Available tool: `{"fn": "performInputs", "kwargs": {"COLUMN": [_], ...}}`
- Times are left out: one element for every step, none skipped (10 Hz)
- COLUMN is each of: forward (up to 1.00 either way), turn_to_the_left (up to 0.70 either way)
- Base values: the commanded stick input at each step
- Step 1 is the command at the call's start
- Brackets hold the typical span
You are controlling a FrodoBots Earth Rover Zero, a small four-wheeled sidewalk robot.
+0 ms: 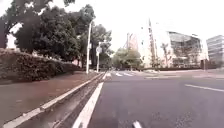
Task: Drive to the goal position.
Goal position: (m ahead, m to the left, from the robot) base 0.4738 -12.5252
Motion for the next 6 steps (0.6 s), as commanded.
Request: {"fn": "performInputs", "kwargs": {"forward": [0.7, 0.7, 0.7, 0.7, 0.7, 0.7], "turn_to_the_left": [0.0, 0.0, 0.0, 0.0, 0.0, 0.0]}}
